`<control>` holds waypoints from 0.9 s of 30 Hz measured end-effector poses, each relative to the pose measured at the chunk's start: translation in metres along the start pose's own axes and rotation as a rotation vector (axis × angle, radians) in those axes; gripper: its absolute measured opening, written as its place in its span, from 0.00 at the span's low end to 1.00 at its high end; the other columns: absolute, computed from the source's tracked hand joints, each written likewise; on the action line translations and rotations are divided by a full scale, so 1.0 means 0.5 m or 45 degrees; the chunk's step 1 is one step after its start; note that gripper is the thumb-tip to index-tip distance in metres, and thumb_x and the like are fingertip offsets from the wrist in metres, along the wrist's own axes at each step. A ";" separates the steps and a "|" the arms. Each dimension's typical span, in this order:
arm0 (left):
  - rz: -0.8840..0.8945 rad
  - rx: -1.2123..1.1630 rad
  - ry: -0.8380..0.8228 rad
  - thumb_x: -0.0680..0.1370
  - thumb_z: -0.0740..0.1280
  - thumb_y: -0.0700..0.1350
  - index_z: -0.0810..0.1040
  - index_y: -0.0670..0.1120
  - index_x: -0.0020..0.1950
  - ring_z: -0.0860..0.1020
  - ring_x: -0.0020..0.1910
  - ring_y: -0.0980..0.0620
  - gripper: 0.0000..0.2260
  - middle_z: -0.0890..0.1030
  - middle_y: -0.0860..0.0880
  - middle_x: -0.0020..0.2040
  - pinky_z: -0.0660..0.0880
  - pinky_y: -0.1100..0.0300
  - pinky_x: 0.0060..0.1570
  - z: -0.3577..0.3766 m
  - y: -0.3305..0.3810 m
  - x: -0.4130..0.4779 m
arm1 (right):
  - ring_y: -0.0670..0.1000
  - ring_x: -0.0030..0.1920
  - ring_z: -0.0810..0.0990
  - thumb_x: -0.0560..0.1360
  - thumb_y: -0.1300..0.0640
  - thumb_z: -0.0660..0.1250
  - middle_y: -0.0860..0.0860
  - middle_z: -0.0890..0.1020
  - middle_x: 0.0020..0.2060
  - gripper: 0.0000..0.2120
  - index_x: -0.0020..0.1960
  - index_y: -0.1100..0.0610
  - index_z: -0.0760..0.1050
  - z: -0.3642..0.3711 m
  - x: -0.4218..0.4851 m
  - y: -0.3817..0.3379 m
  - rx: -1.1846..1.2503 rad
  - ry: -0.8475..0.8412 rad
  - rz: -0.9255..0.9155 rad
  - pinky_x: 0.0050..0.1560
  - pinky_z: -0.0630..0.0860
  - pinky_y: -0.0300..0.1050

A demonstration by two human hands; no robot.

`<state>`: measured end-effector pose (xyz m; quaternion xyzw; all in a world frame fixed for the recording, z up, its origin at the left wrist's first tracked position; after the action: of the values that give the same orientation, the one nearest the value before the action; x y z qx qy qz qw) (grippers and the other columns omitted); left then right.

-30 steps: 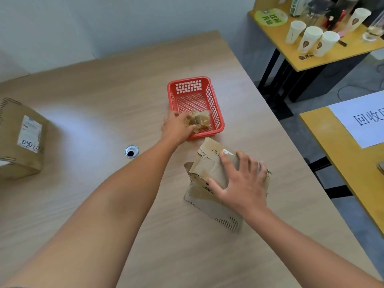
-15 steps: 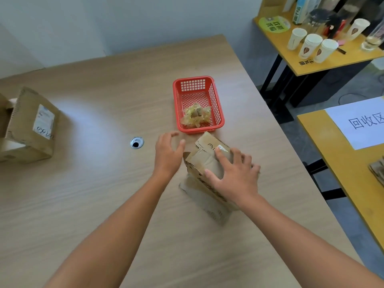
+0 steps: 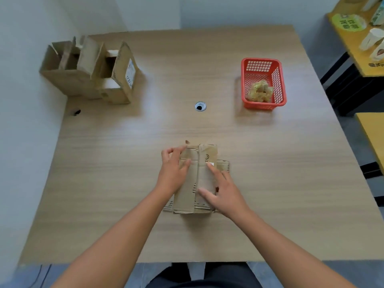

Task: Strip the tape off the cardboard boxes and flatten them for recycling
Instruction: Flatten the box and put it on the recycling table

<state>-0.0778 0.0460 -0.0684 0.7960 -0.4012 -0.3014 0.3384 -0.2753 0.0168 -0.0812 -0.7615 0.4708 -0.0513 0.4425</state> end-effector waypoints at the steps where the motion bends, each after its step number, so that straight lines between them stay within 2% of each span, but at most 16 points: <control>1: 0.029 0.054 0.000 0.82 0.66 0.50 0.71 0.58 0.74 0.75 0.62 0.49 0.20 0.65 0.51 0.65 0.72 0.57 0.63 -0.016 -0.007 -0.013 | 0.47 0.69 0.72 0.70 0.33 0.71 0.45 0.67 0.69 0.45 0.81 0.35 0.54 0.021 -0.006 -0.015 0.017 -0.019 0.002 0.68 0.73 0.48; 3: 0.008 0.137 -0.019 0.80 0.67 0.56 0.70 0.59 0.75 0.75 0.61 0.53 0.22 0.66 0.52 0.66 0.71 0.57 0.62 -0.040 -0.035 -0.040 | 0.46 0.72 0.70 0.66 0.32 0.74 0.45 0.65 0.72 0.49 0.80 0.34 0.53 0.055 -0.015 -0.040 0.051 -0.057 0.011 0.71 0.71 0.49; 6: -0.053 0.171 -0.044 0.74 0.71 0.63 0.64 0.60 0.78 0.72 0.58 0.59 0.34 0.66 0.54 0.67 0.70 0.60 0.59 -0.071 -0.080 -0.079 | 0.46 0.75 0.66 0.64 0.31 0.77 0.45 0.62 0.76 0.52 0.80 0.32 0.52 0.093 -0.028 -0.069 0.011 -0.117 -0.009 0.73 0.70 0.51; 12: -0.050 0.196 0.001 0.67 0.76 0.65 0.63 0.61 0.76 0.76 0.61 0.51 0.41 0.68 0.52 0.66 0.71 0.59 0.56 -0.117 -0.112 -0.126 | 0.47 0.75 0.67 0.63 0.30 0.77 0.46 0.64 0.74 0.54 0.80 0.33 0.51 0.143 -0.053 -0.099 -0.041 -0.176 -0.073 0.74 0.67 0.48; 15: -0.047 0.213 0.052 0.68 0.75 0.62 0.64 0.60 0.76 0.77 0.63 0.49 0.39 0.70 0.52 0.66 0.72 0.57 0.60 -0.134 -0.121 -0.144 | 0.45 0.68 0.70 0.63 0.29 0.76 0.45 0.66 0.72 0.54 0.81 0.32 0.50 0.164 -0.071 -0.106 -0.061 -0.186 -0.086 0.68 0.70 0.44; 17: -0.033 0.186 0.036 0.69 0.71 0.62 0.64 0.59 0.76 0.75 0.65 0.49 0.37 0.73 0.51 0.69 0.71 0.55 0.63 -0.137 -0.122 -0.156 | 0.42 0.64 0.71 0.66 0.31 0.75 0.44 0.66 0.72 0.52 0.81 0.33 0.50 0.170 -0.082 -0.107 -0.050 -0.165 -0.073 0.66 0.71 0.43; 19: -0.075 -0.077 -0.059 0.70 0.65 0.63 0.65 0.59 0.76 0.75 0.67 0.50 0.34 0.75 0.51 0.71 0.73 0.51 0.66 -0.137 -0.134 -0.166 | 0.44 0.67 0.71 0.69 0.32 0.73 0.44 0.67 0.73 0.47 0.80 0.32 0.52 0.161 -0.088 -0.106 -0.032 -0.093 -0.053 0.68 0.72 0.46; 21: -0.116 -0.429 -0.145 0.73 0.61 0.61 0.69 0.59 0.73 0.77 0.66 0.52 0.28 0.78 0.54 0.69 0.76 0.49 0.64 -0.142 -0.153 -0.177 | 0.46 0.71 0.70 0.70 0.30 0.70 0.44 0.68 0.74 0.43 0.79 0.32 0.54 0.152 -0.092 -0.108 -0.052 -0.021 -0.044 0.70 0.72 0.49; 23: -0.131 -0.601 -0.130 0.77 0.59 0.58 0.76 0.57 0.67 0.80 0.61 0.54 0.20 0.82 0.57 0.60 0.77 0.51 0.58 -0.167 -0.180 -0.186 | 0.47 0.73 0.69 0.68 0.27 0.68 0.45 0.67 0.75 0.44 0.79 0.33 0.54 0.155 -0.095 -0.113 -0.075 0.025 -0.025 0.71 0.72 0.52; 25: -0.132 -0.633 -0.117 0.80 0.59 0.54 0.78 0.58 0.62 0.82 0.56 0.55 0.13 0.84 0.58 0.55 0.77 0.55 0.53 -0.189 -0.207 -0.198 | 0.50 0.73 0.70 0.65 0.23 0.67 0.46 0.65 0.76 0.47 0.78 0.33 0.52 0.165 -0.098 -0.120 -0.126 0.063 0.029 0.69 0.73 0.55; 27: -0.131 -0.560 -0.132 0.83 0.62 0.51 0.74 0.57 0.68 0.81 0.57 0.54 0.13 0.82 0.56 0.60 0.78 0.57 0.52 -0.200 -0.235 -0.205 | 0.54 0.70 0.73 0.63 0.22 0.67 0.49 0.65 0.73 0.49 0.76 0.34 0.51 0.177 -0.096 -0.128 -0.213 0.091 0.090 0.64 0.76 0.57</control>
<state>-0.0026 0.2150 -0.0801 0.7060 -0.3017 -0.4390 0.4667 -0.2150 0.1192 -0.0723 -0.7764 0.5156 -0.0234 0.3618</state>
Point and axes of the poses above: each hand's wrist, its own x-axis towards the middle knuckle, its own z-axis out of the palm, y = z × x, the point moved 10 cm from there along x, towards the middle knuckle
